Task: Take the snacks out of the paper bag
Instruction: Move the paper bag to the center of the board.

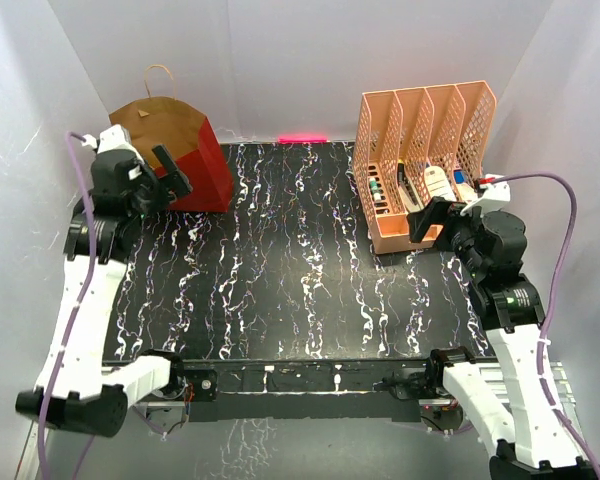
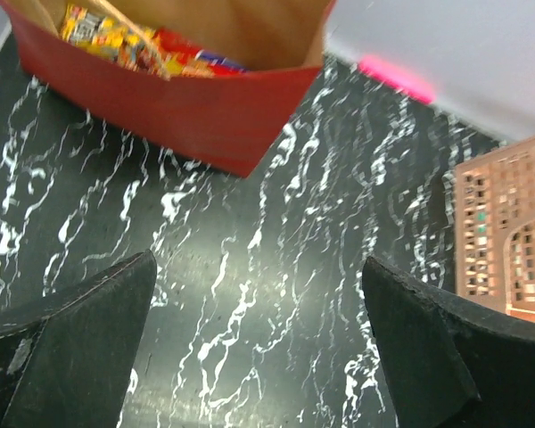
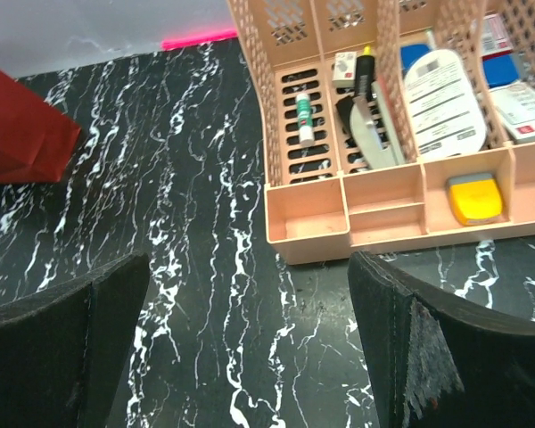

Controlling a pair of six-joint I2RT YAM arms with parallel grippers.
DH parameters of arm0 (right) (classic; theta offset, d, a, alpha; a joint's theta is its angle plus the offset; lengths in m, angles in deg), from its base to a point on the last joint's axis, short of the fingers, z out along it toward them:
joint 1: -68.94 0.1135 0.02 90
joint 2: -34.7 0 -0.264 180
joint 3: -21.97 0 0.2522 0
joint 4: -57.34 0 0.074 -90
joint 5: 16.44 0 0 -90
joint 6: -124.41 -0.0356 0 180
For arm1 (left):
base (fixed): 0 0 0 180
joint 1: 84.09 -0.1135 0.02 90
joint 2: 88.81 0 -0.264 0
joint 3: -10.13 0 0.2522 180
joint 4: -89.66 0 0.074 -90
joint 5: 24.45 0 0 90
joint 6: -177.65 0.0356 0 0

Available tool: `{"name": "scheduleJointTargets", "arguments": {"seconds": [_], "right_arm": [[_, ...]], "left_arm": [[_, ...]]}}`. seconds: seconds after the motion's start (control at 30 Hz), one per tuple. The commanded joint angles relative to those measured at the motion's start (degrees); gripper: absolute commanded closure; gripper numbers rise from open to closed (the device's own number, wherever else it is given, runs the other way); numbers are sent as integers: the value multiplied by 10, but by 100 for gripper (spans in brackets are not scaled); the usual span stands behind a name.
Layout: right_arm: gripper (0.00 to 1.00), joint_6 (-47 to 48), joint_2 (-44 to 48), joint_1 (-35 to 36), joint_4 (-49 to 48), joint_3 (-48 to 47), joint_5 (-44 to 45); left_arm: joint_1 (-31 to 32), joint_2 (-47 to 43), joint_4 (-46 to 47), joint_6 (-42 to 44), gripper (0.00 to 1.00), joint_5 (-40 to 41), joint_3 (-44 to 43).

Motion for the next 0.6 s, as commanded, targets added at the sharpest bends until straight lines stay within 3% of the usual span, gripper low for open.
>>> {"name": "scheduleJointTargets", "arguments": {"seconds": [0.0, 0.2, 0.33, 0.57], "right_arm": [[2, 3, 11, -32, -36, 17, -111], [2, 5, 44, -53, -42, 48, -150], [2, 8, 70, -58, -46, 63, -152], [2, 12, 100, -60, -58, 76, -145]], "left_arm": [[-17, 44, -71, -20, 2, 4, -41], [-30, 76, -92, -28, 2, 15, -63], [-45, 123, -127, -46, 2, 9, -125], [-94, 174, -134, -139, 2, -9, -221]]}}
